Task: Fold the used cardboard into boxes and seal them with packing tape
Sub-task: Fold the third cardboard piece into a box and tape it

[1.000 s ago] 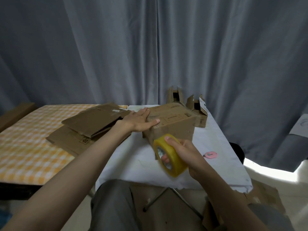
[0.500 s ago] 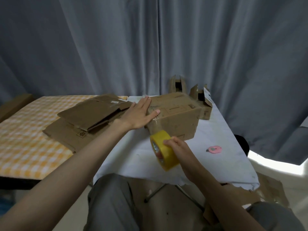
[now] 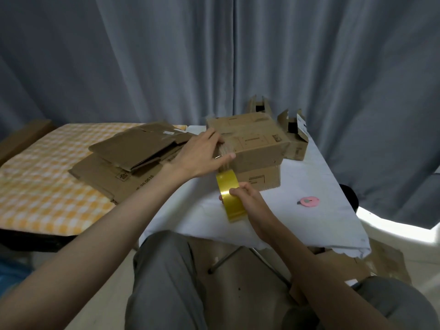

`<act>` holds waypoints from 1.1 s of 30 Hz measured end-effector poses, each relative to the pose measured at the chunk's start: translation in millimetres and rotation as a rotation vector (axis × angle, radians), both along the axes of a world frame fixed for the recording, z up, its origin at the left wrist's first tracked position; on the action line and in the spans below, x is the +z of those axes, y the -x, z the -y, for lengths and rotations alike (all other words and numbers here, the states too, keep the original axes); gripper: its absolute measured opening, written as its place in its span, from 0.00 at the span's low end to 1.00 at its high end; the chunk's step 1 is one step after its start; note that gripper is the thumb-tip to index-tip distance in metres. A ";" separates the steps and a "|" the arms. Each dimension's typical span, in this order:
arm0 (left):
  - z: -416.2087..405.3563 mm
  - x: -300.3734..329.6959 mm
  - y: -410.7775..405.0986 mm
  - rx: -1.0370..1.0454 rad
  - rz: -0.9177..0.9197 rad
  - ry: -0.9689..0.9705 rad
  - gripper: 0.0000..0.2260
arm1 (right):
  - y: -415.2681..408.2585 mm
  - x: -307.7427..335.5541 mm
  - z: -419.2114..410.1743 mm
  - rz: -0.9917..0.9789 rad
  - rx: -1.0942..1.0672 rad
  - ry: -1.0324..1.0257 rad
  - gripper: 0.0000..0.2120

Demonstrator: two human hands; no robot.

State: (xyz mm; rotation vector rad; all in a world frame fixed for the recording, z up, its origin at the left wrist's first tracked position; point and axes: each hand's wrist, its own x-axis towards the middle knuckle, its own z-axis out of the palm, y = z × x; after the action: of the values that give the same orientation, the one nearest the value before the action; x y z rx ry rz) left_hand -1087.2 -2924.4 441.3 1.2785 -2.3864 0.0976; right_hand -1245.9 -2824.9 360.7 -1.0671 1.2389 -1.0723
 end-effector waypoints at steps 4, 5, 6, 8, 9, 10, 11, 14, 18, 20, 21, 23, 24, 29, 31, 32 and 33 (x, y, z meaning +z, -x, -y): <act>-12.0 -4.0 -10.3 0.019 0.122 -0.128 0.51 | 11.3 -0.5 1.6 -0.066 0.032 0.023 0.11; -13.2 -6.2 -12.2 0.022 0.150 -0.150 0.55 | 20.5 0.8 2.8 -0.098 0.016 0.051 0.12; -13.4 -8.8 -14.0 0.023 0.170 -0.167 0.58 | 33.1 1.7 5.0 -0.179 -0.033 0.089 0.11; -13.4 -13.6 -16.6 0.025 0.197 -0.197 0.61 | 66.9 -0.4 11.7 -0.521 -0.191 0.159 0.12; -13.5 -15.8 -17.0 0.028 0.205 -0.207 0.62 | 85.0 -2.5 13.9 -0.732 -0.259 0.164 0.13; -13.7 -17.6 -16.8 0.030 0.203 -0.211 0.62 | 102.1 -6.5 14.8 -0.928 -0.292 0.137 0.14; -14.2 -19.0 -16.1 0.031 0.194 -0.212 0.62 | 117.7 -11.7 14.6 -1.088 -0.293 0.083 0.15; -16.1 -20.1 -14.1 0.032 0.166 -0.215 0.62 | 145.2 -26.2 7.5 -1.331 -0.192 -0.079 0.13; -18.1 -19.5 -12.9 0.033 0.149 -0.213 0.62 | 150.5 -38.1 1.2 -1.246 -0.213 -0.023 0.12; -19.1 -18.8 -11.6 0.034 0.140 -0.211 0.63 | 150.2 -41.0 4.1 -1.205 -0.233 -0.025 0.15; -19.7 -18.5 -10.9 0.035 0.136 -0.211 0.63 | 150.8 -41.7 7.3 -1.169 -0.228 -0.039 0.17; -20.0 -17.5 -10.0 0.041 0.127 -0.210 0.63 | 152.7 -41.9 15.9 -1.086 -0.209 -0.070 0.17; -19.9 -17.3 -9.9 0.042 0.121 -0.210 0.63 | 153.9 -42.0 19.7 -1.073 -0.202 -0.079 0.17; -20.0 -18.7 -10.6 0.042 0.095 -0.209 0.62 | 145.3 -41.2 24.4 -1.050 -0.225 0.037 0.11; -19.7 -19.8 -10.9 0.036 0.074 -0.203 0.62 | 133.1 -35.5 23.6 -0.958 -0.234 0.197 0.07; -19.5 -20.2 -10.9 0.035 0.068 -0.200 0.62 | 124.6 -30.1 23.9 -0.921 -0.224 0.271 0.07; -19.3 -20.6 -11.1 0.036 0.064 -0.199 0.62 | 115.1 -22.8 24.2 -0.891 -0.207 0.339 0.08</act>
State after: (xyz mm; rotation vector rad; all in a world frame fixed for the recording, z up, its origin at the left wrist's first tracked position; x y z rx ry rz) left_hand -1076.1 -2905.1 420.7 1.4277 -2.4783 -0.0917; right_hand -1361.1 -2849.1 337.9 -1.8191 1.9371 -1.0032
